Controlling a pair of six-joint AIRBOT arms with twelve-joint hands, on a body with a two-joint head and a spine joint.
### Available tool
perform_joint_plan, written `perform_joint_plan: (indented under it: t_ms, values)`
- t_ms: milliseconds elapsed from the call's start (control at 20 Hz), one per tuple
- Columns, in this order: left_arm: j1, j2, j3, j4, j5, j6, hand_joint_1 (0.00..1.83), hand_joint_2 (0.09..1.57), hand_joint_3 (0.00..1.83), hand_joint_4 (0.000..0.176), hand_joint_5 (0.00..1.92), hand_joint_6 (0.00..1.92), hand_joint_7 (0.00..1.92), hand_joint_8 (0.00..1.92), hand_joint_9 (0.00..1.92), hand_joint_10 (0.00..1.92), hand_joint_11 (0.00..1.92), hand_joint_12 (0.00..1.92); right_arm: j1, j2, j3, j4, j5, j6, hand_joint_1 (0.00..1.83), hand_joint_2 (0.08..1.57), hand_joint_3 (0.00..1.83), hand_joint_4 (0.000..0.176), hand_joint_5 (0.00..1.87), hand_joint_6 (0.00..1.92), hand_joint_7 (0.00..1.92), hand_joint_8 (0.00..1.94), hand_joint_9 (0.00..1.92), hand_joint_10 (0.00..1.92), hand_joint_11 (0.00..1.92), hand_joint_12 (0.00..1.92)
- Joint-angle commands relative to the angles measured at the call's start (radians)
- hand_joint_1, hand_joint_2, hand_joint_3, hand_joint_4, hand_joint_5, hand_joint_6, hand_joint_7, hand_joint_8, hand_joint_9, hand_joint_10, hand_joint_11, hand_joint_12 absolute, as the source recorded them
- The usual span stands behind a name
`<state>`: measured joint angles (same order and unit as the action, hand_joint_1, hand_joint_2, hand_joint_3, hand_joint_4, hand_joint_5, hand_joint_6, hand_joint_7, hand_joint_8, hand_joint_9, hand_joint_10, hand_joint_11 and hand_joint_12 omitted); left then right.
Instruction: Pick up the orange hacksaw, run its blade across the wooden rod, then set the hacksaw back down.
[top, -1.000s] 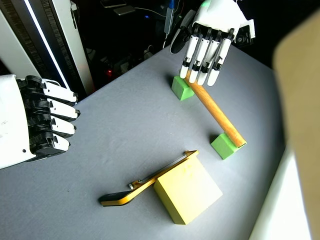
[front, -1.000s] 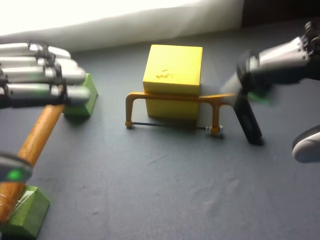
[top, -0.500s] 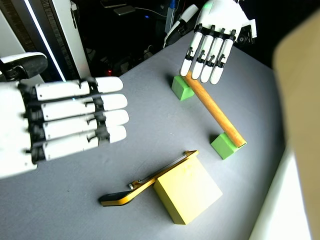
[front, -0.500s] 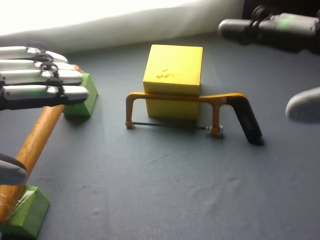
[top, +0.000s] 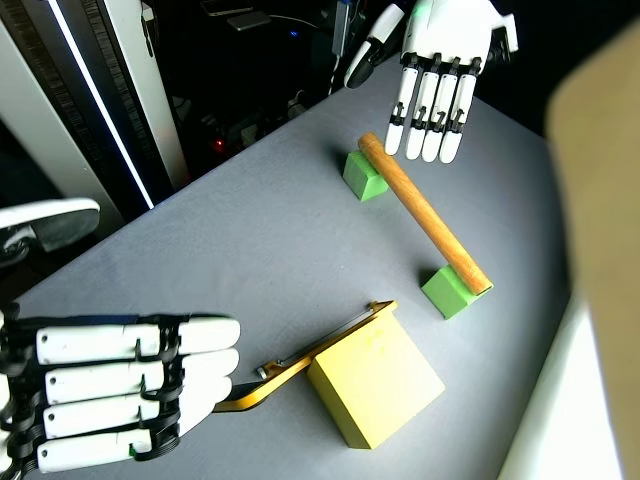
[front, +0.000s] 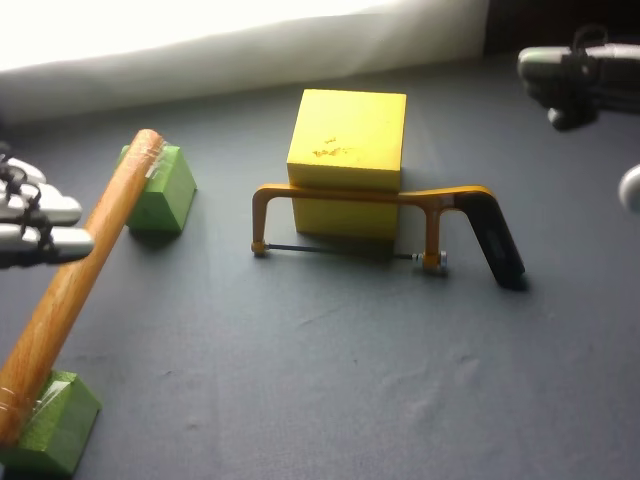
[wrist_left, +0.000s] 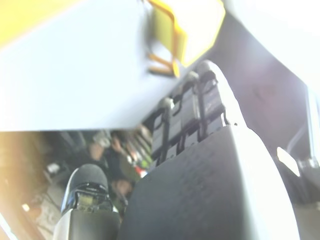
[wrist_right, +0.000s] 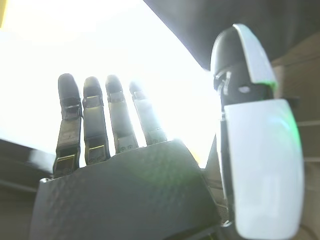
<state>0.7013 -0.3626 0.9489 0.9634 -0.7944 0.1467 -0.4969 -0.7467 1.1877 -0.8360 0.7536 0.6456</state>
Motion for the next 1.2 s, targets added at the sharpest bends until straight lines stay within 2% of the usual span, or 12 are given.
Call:
perform_joint_plan:
  t_ms: [0,200,300,400,500,600,700,750,850,900,1000,1150]
  values:
    - [-0.006,0.029,-0.019,-0.064,-0.034,-0.014,0.00,1.18,0.00,0.000,0.14,0.00,0.09,0.00,0.12,0.00,0.00,0.31,-0.010,0.001,0.020,0.057,0.063,0.055,0.52,1.03,0.00,0.000,0.00,0.00,0.07,0.00,0.10,0.00,0.00,0.62]
    - [0.033,0.104,-0.096,-0.063,0.009,-0.023,0.06,1.18,0.00,0.000,0.16,0.00,0.11,0.00,0.12,0.00,0.00,0.30,-0.057,-0.020,0.063,0.102,0.052,0.089,0.87,0.99,0.00,0.000,0.10,0.00,0.11,0.00,0.14,0.00,0.00,0.66]
    - [0.060,0.156,-0.159,-0.059,0.101,-0.067,0.07,1.18,0.00,0.000,0.16,0.00,0.11,0.00,0.12,0.00,0.00,0.30,-0.077,-0.040,0.083,0.160,0.026,0.089,0.91,1.02,0.01,0.000,0.09,0.00,0.12,0.01,0.13,0.00,0.00,0.63]
    - [0.035,0.187,-0.206,-0.059,0.191,-0.094,0.09,1.18,0.00,0.000,0.17,0.00,0.11,0.00,0.13,0.00,0.00,0.31,-0.084,-0.050,0.091,0.194,-0.005,0.089,0.93,1.03,0.01,0.000,0.09,0.00,0.12,0.01,0.14,0.00,0.00,0.63]
    - [0.002,0.205,-0.237,-0.053,0.259,-0.111,0.11,1.18,0.00,0.000,0.17,0.00,0.13,0.00,0.15,0.00,0.00,0.32,-0.094,-0.057,0.094,0.241,-0.047,0.088,0.96,1.03,0.01,0.000,0.09,0.00,0.10,0.00,0.13,0.00,0.00,0.75]
    - [-0.038,0.213,-0.249,0.073,0.284,-0.215,0.11,1.18,0.00,0.000,0.16,0.00,0.13,0.00,0.15,0.00,0.00,0.32,-0.116,-0.066,0.099,0.296,-0.053,0.056,0.96,1.04,0.01,0.000,0.10,0.00,0.10,0.00,0.13,0.00,0.00,0.73]
    - [-0.091,0.223,-0.266,0.251,0.319,-0.334,0.09,1.18,0.00,0.000,0.16,0.00,0.11,0.00,0.14,0.00,0.00,0.32,-0.141,-0.086,0.110,0.371,-0.053,0.004,0.95,1.03,0.00,0.000,0.12,0.00,0.11,0.00,0.13,0.00,0.00,0.66]
    - [-0.103,0.227,-0.273,0.317,0.322,-0.385,0.13,1.18,0.00,0.000,0.19,0.01,0.13,0.00,0.16,0.00,0.00,0.36,-0.154,-0.097,0.120,0.380,-0.051,0.004,0.93,1.04,0.00,0.000,0.09,0.00,0.11,0.00,0.12,0.00,0.00,0.60]
    - [-0.103,0.232,-0.283,0.423,0.325,-0.470,0.10,1.18,0.00,0.000,0.18,0.00,0.13,0.00,0.17,0.00,0.00,0.39,-0.173,-0.123,0.146,0.380,-0.046,0.003,0.93,1.04,0.00,0.000,0.07,0.00,0.10,0.00,0.12,0.00,0.00,0.63]
    - [-0.101,0.233,-0.286,0.453,0.325,-0.489,0.06,1.19,0.00,0.000,0.14,0.00,0.10,0.00,0.13,0.00,0.00,0.32,-0.182,-0.145,0.161,0.382,-0.035,0.003,0.92,1.04,0.00,0.000,0.08,0.00,0.10,0.00,0.13,0.00,0.00,0.65]
    - [-0.085,0.232,-0.294,0.462,0.329,-0.495,0.08,1.19,0.00,0.000,0.15,0.00,0.13,0.01,0.16,0.01,0.00,0.37,-0.193,-0.180,0.183,0.391,-0.026,0.004,0.96,1.03,0.00,0.000,0.09,0.00,0.09,0.00,0.13,0.00,0.00,0.61]
    - [-0.065,0.213,-0.319,0.423,0.418,-0.495,0.07,1.19,0.00,0.000,0.17,0.00,0.14,0.00,0.18,0.00,0.00,0.35,-0.194,-0.224,0.209,0.402,-0.044,0.025,0.95,1.03,0.00,0.000,0.09,0.00,0.08,0.00,0.13,0.00,0.00,0.63]
